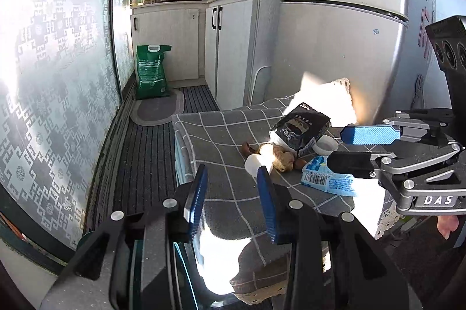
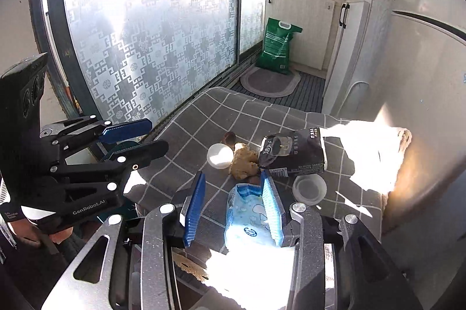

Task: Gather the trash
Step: 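Grasp the white plastic cap with the left tool while the right tool grasps the wet-wipes pack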

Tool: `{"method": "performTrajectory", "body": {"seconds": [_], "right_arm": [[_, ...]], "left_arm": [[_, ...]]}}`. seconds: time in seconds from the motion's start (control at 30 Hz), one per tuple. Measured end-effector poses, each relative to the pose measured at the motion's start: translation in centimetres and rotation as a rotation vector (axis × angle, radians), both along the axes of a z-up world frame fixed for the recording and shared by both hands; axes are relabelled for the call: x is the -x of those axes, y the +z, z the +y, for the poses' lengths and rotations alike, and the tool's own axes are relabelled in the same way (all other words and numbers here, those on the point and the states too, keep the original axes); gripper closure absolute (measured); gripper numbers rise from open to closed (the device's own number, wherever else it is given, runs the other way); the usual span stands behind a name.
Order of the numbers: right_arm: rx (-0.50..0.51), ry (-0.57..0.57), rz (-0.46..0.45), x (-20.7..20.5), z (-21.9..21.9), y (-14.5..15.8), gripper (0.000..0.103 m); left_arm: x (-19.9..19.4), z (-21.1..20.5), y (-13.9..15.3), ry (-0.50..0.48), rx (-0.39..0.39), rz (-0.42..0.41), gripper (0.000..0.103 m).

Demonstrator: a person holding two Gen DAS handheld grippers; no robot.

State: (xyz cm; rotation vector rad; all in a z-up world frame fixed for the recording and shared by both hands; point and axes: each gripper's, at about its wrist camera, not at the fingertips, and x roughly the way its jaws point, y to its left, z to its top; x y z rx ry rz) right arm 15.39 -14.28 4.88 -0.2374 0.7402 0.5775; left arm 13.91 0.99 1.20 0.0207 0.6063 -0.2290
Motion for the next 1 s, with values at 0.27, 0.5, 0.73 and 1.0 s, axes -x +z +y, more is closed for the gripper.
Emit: {"method": "performTrajectory", "body": {"seconds": [0.27,0.5,0.73,1.0], "right_arm": [[-0.061,-0.017,0.038,0.0,-3.0,-0.3,0.048],[-0.086,-0.018,0.075,-0.1,-4.7,-1.1,0.042],[-0.104,-0.003,0.1,0.3,-5.1,-1.9,0.034],[-0.126,-0.011,0.121,0.2,-5.5,-2.5,0.031]], "left_arm": [[-2.1,-3.7,-2.0,-0.094,-0.113,0.056,0.056],[-4.3,-5.1,-3.3,-0.102,-0.175,0.092,0.056],[-5.5,-4.9,-3.7,-0.129,-0.164,0.117,0.058],[-6.2,-5.0,-3.9,-0.18,-0.157,0.132,0.068]]}}
